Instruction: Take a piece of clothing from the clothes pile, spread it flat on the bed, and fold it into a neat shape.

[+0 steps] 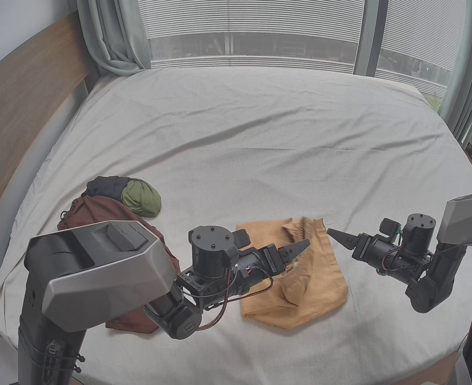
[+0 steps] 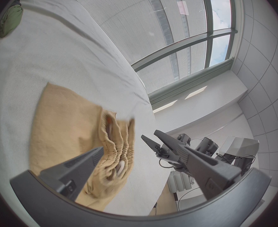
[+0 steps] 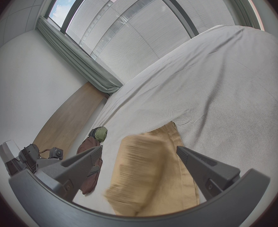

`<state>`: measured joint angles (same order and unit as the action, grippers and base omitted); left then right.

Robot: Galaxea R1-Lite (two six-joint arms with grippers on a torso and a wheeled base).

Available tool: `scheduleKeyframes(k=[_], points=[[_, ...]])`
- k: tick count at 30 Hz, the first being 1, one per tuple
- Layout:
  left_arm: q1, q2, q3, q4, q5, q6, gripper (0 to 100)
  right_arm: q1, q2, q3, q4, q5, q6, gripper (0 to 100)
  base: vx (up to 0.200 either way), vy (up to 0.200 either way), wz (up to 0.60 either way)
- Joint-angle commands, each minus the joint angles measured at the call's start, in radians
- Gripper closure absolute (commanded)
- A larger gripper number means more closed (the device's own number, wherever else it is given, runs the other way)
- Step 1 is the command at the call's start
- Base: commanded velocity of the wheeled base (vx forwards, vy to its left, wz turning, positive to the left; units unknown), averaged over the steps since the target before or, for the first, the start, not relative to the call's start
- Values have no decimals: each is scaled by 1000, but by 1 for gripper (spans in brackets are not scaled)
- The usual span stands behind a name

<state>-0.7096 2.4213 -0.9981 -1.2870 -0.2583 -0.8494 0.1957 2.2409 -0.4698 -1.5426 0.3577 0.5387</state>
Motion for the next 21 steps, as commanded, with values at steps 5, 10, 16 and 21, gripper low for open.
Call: scheduleKeyframes(k=[5,10,16,21], points=[[9,-4,13,-3,36,6,0,1,0,5,-1,0,0,0,0,0,0],[16,-39,68,-6,42,19,0,7,3,11,-1,0,-3,0,0,0,0],[58,-97,180,-8,40,81,0,28,2,34,-1,-2,-6,0,0,0,0],[110,-117,286,-74,40,130,0,65,-3,48,-1,-6,-10,0,0,0,0]])
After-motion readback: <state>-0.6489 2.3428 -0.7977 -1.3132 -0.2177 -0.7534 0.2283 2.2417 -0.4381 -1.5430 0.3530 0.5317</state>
